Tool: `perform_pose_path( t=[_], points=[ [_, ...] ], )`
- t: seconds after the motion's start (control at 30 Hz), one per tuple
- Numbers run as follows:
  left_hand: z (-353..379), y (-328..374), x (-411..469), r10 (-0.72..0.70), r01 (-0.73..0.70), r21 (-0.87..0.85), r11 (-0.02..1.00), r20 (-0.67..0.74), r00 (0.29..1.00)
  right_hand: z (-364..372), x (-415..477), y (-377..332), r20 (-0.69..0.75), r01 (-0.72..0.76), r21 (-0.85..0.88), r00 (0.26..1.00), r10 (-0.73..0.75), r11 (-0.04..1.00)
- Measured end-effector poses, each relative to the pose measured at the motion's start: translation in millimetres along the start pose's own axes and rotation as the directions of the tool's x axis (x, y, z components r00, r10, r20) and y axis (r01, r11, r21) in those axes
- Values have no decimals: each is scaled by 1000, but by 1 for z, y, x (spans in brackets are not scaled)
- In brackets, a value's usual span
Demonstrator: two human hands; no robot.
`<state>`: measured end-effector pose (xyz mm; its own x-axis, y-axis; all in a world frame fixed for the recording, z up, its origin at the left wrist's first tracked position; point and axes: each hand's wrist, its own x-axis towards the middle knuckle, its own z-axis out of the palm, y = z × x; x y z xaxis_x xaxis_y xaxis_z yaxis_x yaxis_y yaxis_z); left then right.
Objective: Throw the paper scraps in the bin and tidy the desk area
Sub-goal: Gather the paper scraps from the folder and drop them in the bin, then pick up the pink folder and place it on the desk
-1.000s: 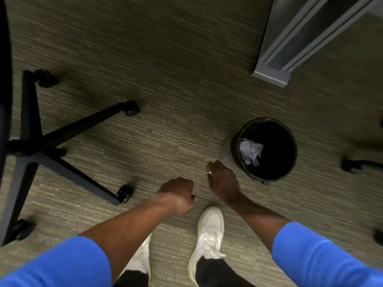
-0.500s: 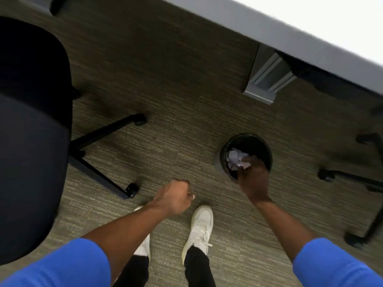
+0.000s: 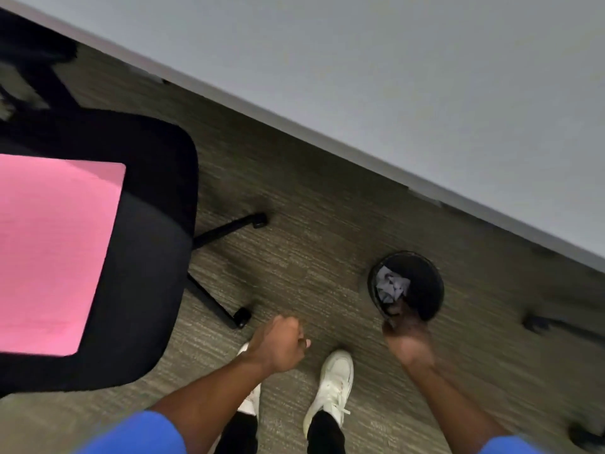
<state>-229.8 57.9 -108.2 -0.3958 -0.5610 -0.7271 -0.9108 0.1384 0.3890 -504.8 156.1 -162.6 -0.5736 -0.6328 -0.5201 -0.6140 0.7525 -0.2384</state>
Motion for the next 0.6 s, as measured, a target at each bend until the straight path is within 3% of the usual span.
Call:
perform_pose_path(
  t=[0.17,0.4,0.5,0.6],
  points=[
    [-36,6,-43,-64,63,-36,997,-19,998,-34,-58,-36,86,-42,-1,995,42,999],
    [-97,6,-105,-123,114,-131,985,-67,990,-74,-126,-105,164,73,32,983,-77,997],
    [-124,-6,-131,-156,135,-178,975,-107,982,-80,-140,-142,227,101,157,964,-135,982],
    [-149,-30,-156,-189,147,-230,962,-169,967,-73,-154,-181,250,185,46,949,-190,982]
  ],
)
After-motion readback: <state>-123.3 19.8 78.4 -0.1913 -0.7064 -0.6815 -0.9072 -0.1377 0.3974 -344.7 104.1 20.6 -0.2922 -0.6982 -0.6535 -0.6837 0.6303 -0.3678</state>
